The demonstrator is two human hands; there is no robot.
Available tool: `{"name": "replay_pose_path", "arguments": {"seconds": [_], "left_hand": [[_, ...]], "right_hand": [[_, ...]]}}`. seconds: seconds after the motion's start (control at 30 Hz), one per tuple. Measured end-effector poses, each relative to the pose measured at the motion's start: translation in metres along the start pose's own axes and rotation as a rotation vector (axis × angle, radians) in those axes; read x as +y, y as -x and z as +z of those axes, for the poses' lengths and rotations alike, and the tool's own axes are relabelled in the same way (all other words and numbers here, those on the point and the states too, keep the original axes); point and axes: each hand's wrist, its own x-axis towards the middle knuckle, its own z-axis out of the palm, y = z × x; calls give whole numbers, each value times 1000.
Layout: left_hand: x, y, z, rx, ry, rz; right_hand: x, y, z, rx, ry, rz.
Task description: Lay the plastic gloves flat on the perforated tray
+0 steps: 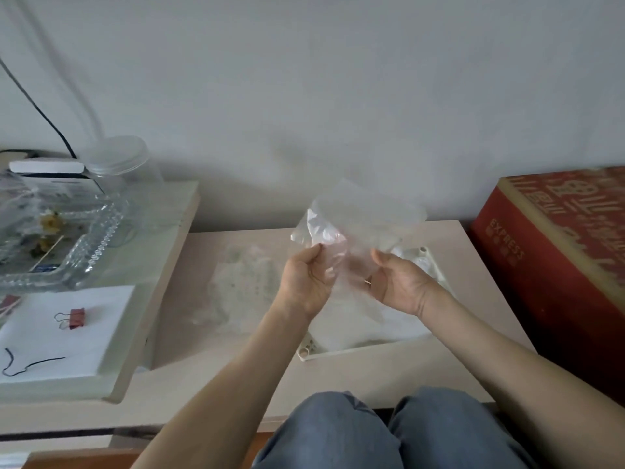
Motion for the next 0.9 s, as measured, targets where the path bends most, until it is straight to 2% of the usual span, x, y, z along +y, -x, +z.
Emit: {"name": "replay_pose_path", "arguments": {"seconds": [0.17, 0.27, 0.37, 0.43, 0.5, 0.6, 0.7, 0.8, 0.9], "left_hand": [[3, -6, -26, -42, -14, -13], [19, -11, -41, -38, -75, -87], [26, -22, -49, 5, -370, -167], [19, -29, -50, 51, -723, -147], [7, -35, -52, 101, -1023, -55], [-7, -41, -57, 206, -1176, 100], [-15, -43, -64, 316, -1458, 271], [-22, -41, -68, 342, -1675, 340], [-27, -38, -67, 332, -1784, 360]], "right_hand": [[-8, 4, -13, 286, 246, 50], [-17, 6, -24, 301, 469, 157], [-21, 5, -33, 248, 631, 281], [-20, 2, -39, 225, 705, 326], [-16, 0, -44, 263, 690, 332], [-11, -2, -53, 334, 507, 265], [-9, -1, -63, 355, 355, 152], [-7, 0, -73, 404, 365, 111], [-5, 0, -80, 458, 490, 105]]}}
